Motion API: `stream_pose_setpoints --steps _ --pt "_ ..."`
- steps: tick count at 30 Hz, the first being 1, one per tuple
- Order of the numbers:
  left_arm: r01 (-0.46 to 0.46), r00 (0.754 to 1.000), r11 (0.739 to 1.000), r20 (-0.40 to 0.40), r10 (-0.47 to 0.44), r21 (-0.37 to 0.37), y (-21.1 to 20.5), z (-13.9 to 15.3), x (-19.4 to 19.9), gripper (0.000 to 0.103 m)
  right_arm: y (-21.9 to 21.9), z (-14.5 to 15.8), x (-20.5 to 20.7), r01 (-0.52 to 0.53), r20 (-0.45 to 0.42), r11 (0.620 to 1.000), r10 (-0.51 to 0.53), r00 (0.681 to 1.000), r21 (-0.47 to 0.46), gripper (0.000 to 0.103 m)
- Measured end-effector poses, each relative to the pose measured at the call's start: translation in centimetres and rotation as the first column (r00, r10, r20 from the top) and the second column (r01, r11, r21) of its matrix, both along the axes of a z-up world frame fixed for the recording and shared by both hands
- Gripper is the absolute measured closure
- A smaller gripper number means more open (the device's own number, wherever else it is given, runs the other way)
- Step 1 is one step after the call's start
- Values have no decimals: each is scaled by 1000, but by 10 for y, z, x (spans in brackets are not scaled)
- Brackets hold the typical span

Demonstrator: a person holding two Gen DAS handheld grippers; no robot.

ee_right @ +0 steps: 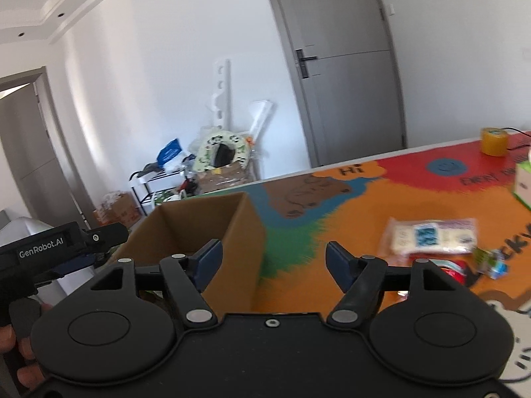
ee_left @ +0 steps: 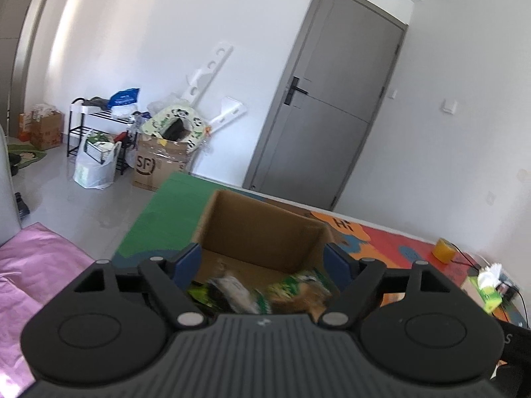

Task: Organize snacks
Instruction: 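Move both open grippers back to the remaining snacks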

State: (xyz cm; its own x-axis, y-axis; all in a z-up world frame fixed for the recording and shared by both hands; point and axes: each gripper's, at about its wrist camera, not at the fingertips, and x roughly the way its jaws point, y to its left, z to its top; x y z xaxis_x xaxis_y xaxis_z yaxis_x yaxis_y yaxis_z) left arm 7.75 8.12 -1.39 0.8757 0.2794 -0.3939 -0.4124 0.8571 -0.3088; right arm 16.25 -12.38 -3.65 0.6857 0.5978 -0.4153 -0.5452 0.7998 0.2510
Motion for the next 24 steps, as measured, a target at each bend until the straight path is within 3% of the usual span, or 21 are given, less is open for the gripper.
stream_pose_setpoints --steps 8,24 --pt "54 998 998 -24 -54 29 -33 -1 9 18 -39 -5 -6 62 -15 998 -62 998 16 28" --pt "164 985 985 -58 -160 61 -93 -7 27 12 -111 -13 -4 170 -29 984 -168 985 51 6"
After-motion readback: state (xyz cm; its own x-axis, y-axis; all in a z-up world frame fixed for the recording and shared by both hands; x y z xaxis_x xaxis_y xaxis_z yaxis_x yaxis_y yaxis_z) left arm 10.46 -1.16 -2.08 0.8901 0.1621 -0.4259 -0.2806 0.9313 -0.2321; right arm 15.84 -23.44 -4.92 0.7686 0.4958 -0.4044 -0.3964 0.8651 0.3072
